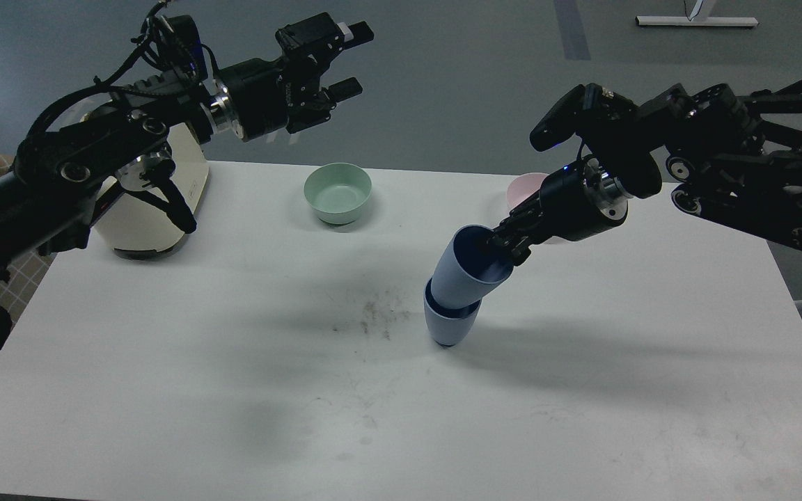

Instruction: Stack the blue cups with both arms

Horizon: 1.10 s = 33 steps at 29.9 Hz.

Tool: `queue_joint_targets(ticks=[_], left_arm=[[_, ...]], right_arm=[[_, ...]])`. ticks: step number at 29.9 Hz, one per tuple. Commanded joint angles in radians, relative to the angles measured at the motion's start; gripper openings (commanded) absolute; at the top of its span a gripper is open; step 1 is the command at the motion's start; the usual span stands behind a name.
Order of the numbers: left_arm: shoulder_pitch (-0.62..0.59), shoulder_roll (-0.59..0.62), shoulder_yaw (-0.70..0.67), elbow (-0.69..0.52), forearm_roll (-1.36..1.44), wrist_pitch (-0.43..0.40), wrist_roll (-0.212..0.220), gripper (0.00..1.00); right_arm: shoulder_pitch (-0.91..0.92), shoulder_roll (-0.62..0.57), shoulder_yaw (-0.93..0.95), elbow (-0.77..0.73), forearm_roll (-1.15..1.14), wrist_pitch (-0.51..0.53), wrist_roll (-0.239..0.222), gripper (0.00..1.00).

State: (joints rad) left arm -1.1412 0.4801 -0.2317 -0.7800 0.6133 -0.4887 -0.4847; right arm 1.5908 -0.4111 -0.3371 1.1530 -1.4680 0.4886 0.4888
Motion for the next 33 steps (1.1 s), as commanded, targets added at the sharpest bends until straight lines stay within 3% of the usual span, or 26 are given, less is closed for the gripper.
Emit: queue_joint_targets(ticks=[1, 6, 14, 16, 18, 22, 24, 33], left_arm=[[0.0, 0.002, 0.0, 0.001, -0.001, 0.0, 0.0, 0.96], [0.0, 0.005, 0.0, -0.001, -0.001, 0.0, 0.0, 0.96], [0.0, 0.008, 0.0, -0.001, -0.001, 0.0, 0.0, 0.96], [0.0, 0.008, 0.0, -0.001, -0.001, 0.0, 0.0, 0.96], [0.0, 0.011, -0.001, -0.001, -0.001, 0.0, 0.0, 0.96], [0.0, 0.012, -0.001, -0.001, -0.001, 0.0, 0.0, 0.96], [0.0, 0.012, -0.001, -0.001, -0.001, 0.0, 0.0, 0.96], [0.001, 0.012, -0.029, 0.013, -0.015, 0.0, -0.004, 0.98]], right_arm=[[-0.003, 0.005, -0.002, -0.001, 0.0, 0.0, 0.0, 0.07], [-0.008, 0.011, -0.002, -0.01, 0.0, 0.0, 0.0, 0.12], [-0.015, 0.017, -0.002, -0.026, 0.0, 0.0, 0.0, 0.37], [-0.015, 0.017, -0.002, -0.026, 0.0, 0.0, 0.0, 0.45], [-0.014, 0.015, -0.002, -0.027, 0.001, 0.0, 0.0, 0.61], [-0.011, 0.012, 0.013, -0.059, 0.003, 0.0, 0.0, 0.79], [-0.006, 0.008, 0.047, -0.111, 0.041, 0.0, 0.0, 0.96], [-0.057, -0.069, 0.234, -0.331, 0.3, 0.0, 0.0, 1.0]])
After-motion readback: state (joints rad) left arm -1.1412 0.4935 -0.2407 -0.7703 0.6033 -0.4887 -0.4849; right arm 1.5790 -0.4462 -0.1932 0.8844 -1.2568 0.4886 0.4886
